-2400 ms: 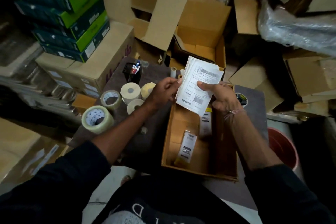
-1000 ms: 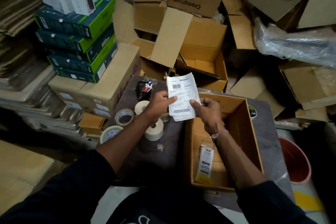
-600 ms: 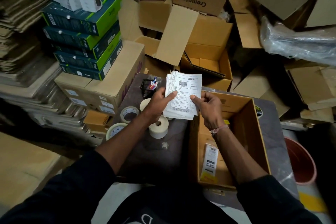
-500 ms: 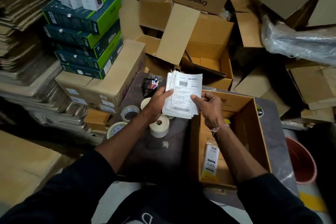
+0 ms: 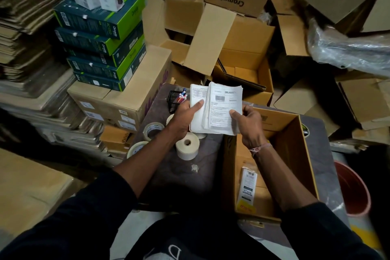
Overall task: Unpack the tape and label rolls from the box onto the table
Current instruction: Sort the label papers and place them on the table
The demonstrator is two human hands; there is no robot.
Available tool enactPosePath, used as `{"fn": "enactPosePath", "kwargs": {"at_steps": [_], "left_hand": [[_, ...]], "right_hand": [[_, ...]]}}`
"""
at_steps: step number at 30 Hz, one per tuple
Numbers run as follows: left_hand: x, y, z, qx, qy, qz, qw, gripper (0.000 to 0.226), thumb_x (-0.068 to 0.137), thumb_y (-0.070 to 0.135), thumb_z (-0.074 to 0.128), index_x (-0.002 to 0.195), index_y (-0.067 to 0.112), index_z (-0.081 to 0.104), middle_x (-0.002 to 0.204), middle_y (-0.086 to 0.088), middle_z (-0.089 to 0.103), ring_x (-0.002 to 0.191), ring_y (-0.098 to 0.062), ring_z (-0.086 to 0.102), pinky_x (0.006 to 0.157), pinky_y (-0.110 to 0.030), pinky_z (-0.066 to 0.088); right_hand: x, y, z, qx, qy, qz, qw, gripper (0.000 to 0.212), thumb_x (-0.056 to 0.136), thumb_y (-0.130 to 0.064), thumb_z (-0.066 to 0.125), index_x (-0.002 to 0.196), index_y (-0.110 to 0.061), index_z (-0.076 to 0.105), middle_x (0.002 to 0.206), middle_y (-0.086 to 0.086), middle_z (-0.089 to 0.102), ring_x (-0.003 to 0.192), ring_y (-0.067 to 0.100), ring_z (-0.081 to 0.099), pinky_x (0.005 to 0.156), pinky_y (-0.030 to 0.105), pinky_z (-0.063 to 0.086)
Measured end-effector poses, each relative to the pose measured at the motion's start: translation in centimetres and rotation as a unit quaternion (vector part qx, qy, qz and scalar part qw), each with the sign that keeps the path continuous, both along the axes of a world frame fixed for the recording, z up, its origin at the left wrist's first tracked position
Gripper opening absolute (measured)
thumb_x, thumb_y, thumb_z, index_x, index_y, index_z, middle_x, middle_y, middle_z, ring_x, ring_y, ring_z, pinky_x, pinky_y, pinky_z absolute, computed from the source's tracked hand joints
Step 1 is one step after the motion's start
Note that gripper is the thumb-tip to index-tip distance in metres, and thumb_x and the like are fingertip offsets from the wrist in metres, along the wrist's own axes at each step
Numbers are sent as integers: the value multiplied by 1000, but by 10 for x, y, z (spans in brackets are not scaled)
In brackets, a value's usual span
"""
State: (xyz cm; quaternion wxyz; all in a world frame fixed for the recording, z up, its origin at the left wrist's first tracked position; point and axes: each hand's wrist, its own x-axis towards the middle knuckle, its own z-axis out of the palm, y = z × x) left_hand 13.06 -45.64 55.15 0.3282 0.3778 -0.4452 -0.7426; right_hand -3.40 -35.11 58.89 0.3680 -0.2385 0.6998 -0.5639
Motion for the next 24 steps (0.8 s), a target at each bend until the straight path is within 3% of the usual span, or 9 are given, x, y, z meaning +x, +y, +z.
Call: {"fn": "enactPosePath", "kwargs": {"at_steps": [2, 5, 9, 11, 14, 20, 24], "left_hand": [[1, -4, -3, 35, 9, -6, 999, 32, 98, 19, 58, 129, 15, 64, 129, -11, 69, 120, -35, 65, 106, -56, 48], [3, -4, -3, -12, -32, 7, 999, 36, 100, 7, 53, 136, 7, 58, 131, -12, 68, 121, -33, 65, 104, -52, 51], [5, -4, -4, -79, -56, 25, 995, 37, 94, 10, 69, 130, 8, 63, 121, -6, 73, 110, -24, 71, 97, -49, 57], [6, -3, -3, -80, -54, 34, 995, 37, 91, 11, 74, 127, 9, 65, 117, -4, 75, 107, -21, 72, 95, -47, 58], [6, -1, -2, -87, -40, 26, 995, 40, 89, 16, 77, 127, 11, 66, 119, -4, 75, 110, -22, 72, 95, -47, 58], [11, -5, 1, -36, -23, 24, 999, 40, 96, 36, 67, 126, 9, 67, 120, -11, 74, 111, -31, 71, 96, -55, 56], [16, -9, 2, -29, -6, -12, 999, 29, 102, 10, 55, 128, -1, 61, 125, -21, 68, 109, -32, 69, 96, -48, 55]], "right_hand": [[-4, -2, -1, 6, 6, -31, 999, 9, 94, -7, 61, 99, -15, 62, 110, 8, 71, 96, 20, 69, 86, 45, 59], [-9, -1, -2, 15, 3, -38, 999, 11, 95, -6, 59, 104, -12, 61, 111, 7, 71, 103, 25, 69, 89, 49, 58], [-4, -1, -3, 21, 13, -3, 1000, 17, 95, -9, 59, 112, -7, 58, 110, 4, 70, 102, 22, 69, 81, 37, 59], [0, -3, -5, 27, 12, 10, 1000, 20, 95, -9, 58, 114, -6, 56, 110, 3, 70, 101, 21, 69, 82, 39, 60], [3, -8, -8, 39, 5, 13, 999, 22, 95, -9, 57, 116, -8, 51, 114, 5, 69, 102, 23, 69, 87, 47, 59], [6, -8, -9, 34, 15, 33, 999, 28, 98, -8, 53, 125, -14, 55, 122, 3, 69, 107, 22, 68, 86, 46, 60], [6, -8, -7, 25, -3, 21, 999, 29, 99, -4, 48, 124, -17, 57, 118, 2, 70, 104, 21, 69, 83, 44, 60]]}}
